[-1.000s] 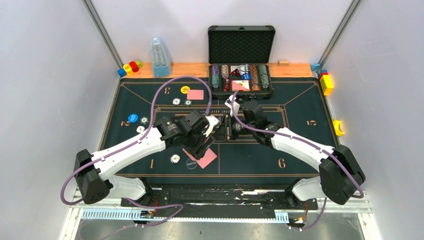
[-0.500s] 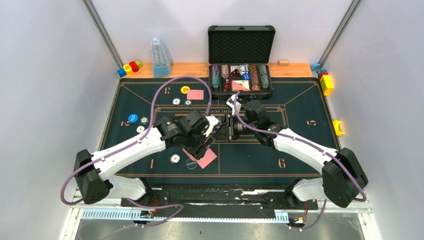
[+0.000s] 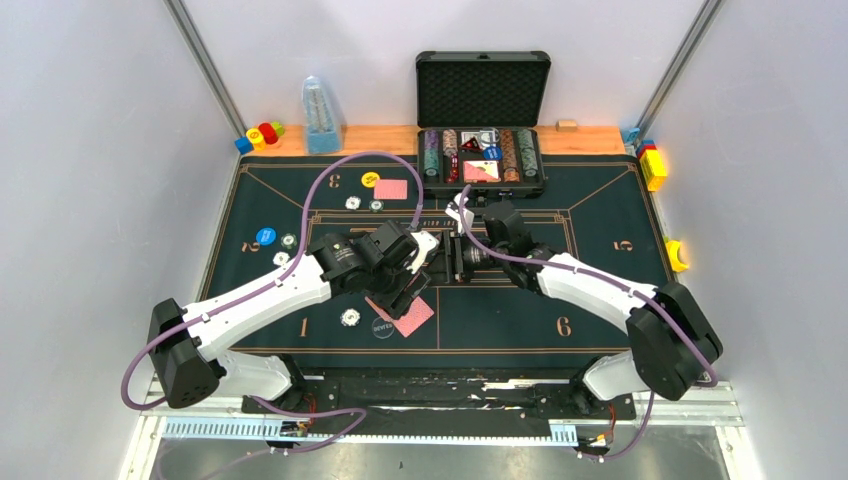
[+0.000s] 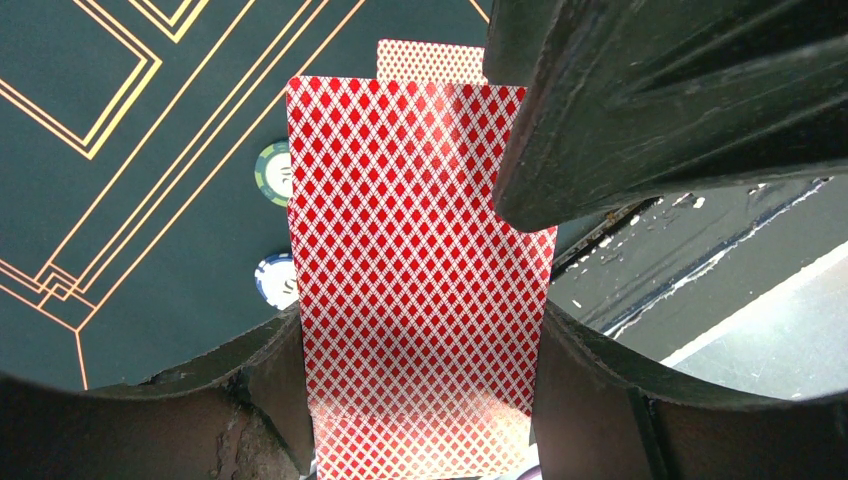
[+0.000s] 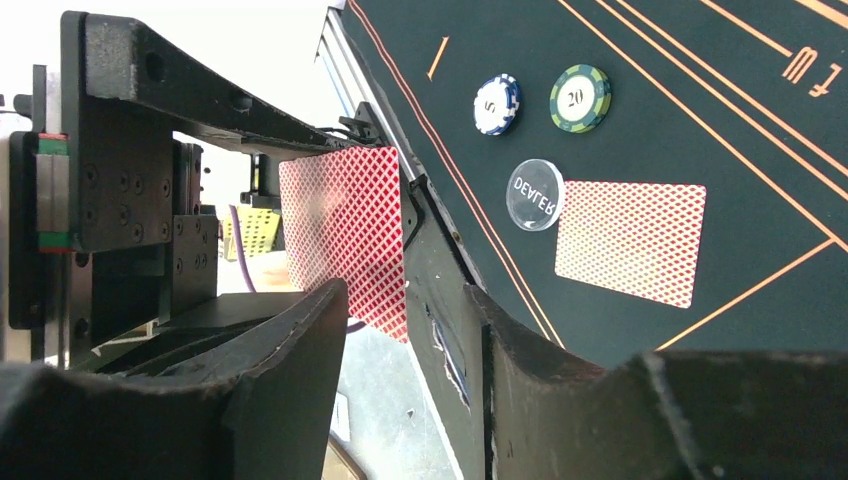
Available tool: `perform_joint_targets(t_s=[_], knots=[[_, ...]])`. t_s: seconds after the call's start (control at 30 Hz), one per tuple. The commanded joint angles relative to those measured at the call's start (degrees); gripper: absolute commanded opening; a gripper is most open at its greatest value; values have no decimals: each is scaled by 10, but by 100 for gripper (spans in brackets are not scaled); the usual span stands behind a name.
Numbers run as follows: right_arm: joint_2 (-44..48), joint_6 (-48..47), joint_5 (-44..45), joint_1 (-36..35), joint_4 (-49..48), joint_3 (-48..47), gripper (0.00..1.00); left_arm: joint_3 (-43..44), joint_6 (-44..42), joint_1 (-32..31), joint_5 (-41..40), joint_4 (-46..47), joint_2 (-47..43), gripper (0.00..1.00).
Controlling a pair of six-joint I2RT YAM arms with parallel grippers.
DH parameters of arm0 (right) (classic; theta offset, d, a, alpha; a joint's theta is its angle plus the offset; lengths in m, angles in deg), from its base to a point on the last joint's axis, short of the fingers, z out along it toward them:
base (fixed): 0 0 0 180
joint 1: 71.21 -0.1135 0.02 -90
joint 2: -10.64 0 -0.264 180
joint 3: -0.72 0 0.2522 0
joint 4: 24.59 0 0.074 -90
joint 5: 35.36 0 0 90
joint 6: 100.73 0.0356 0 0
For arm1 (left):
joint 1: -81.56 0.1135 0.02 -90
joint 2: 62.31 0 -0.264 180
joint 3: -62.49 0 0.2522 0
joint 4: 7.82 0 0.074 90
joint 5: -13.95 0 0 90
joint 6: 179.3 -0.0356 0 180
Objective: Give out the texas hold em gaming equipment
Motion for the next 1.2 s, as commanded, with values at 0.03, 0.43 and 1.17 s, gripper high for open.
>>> perform_joint_targets(t_s=[0.03, 0.43, 1.17], knots=[[-13, 10, -32, -5, -47, -9, 42, 8, 0, -1, 0, 11, -12, 0], [25, 2, 22, -3, -7, -1, 10, 7, 1, -1, -1, 11, -14, 0], [237, 27, 41, 143, -3, 77, 0, 6, 3, -1, -5, 8, -13, 0]])
